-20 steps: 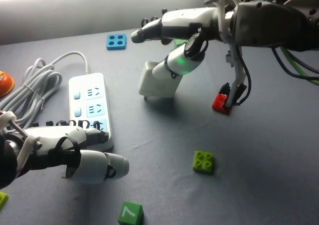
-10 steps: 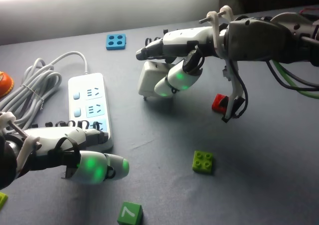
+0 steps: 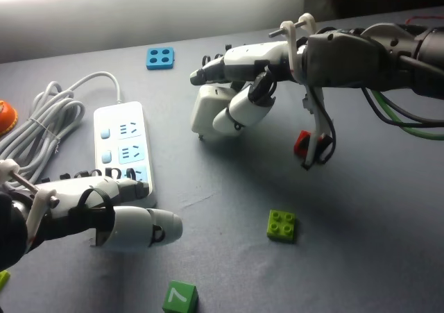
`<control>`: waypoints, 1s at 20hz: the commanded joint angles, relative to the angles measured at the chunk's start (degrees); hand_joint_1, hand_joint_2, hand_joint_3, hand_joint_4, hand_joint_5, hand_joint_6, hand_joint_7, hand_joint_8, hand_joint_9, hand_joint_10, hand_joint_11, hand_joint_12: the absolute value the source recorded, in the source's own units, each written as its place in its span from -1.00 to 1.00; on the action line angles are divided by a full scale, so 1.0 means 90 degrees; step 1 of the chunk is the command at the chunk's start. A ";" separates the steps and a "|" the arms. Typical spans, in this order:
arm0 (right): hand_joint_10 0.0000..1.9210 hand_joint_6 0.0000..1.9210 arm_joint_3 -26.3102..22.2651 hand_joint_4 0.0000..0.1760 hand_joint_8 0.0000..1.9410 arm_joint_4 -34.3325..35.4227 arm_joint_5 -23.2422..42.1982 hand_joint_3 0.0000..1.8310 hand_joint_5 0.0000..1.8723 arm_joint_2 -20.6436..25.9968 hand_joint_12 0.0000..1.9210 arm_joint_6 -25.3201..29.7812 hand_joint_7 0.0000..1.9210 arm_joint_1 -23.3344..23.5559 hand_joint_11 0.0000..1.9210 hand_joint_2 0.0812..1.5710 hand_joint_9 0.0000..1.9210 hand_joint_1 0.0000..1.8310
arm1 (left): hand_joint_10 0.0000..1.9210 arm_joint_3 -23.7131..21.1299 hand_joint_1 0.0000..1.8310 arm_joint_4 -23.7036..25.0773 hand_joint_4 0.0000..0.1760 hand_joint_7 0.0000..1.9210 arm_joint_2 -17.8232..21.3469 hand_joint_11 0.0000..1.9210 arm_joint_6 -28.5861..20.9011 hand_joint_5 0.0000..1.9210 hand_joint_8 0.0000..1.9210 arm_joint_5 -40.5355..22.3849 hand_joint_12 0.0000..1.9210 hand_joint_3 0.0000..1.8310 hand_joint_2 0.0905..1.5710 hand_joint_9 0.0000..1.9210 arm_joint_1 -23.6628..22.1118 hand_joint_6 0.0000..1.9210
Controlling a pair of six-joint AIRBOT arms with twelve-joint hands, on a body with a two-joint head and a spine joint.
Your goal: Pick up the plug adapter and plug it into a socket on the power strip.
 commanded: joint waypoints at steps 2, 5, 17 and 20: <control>-1.00 -1.00 0.0052 -1.00 -1.00 0.0076 0.0567 -1.00 -0.82 -0.0012 -0.18 0.0053 -0.86 0.0017 -1.00 0.50 -0.85 0.06 | -1.00 -0.0044 -1.00 0.0052 -1.00 -0.95 -0.0083 -1.00 -0.0072 -0.94 -1.00 0.0148 -0.99 -1.00 0.62 -0.96 0.0050 -1.00; -1.00 -1.00 0.0053 -1.00 -1.00 0.0076 0.0614 -0.99 -0.82 -0.0047 -0.18 0.0052 -0.85 0.0005 -1.00 0.54 -0.84 0.04 | -1.00 -0.0091 -1.00 0.0494 -1.00 -0.98 -0.0084 -1.00 -0.0533 -0.97 -1.00 0.0242 -1.00 -1.00 0.62 -0.99 0.0220 -1.00; -1.00 -1.00 0.0143 -1.00 -1.00 0.0076 0.0761 -1.00 -0.83 -0.0170 -0.32 0.0051 -0.87 -0.0054 -1.00 0.54 -0.87 0.05 | -1.00 -0.0113 -1.00 0.0779 -1.00 -0.94 -0.0127 -0.99 -0.0278 -0.94 -1.00 0.0699 -0.99 -1.00 0.63 -0.96 0.0352 -1.00; -0.99 -0.99 0.0148 -1.00 -1.00 0.0076 0.0779 -1.00 -0.79 -0.0195 -0.24 0.0051 -0.84 -0.0077 -1.00 0.53 -0.84 0.05 | -0.99 -0.0114 -1.00 0.0779 -1.00 -0.92 -0.0126 -0.96 -0.0237 -0.92 -0.99 0.0780 -0.97 -1.00 0.62 -0.93 0.0364 -0.99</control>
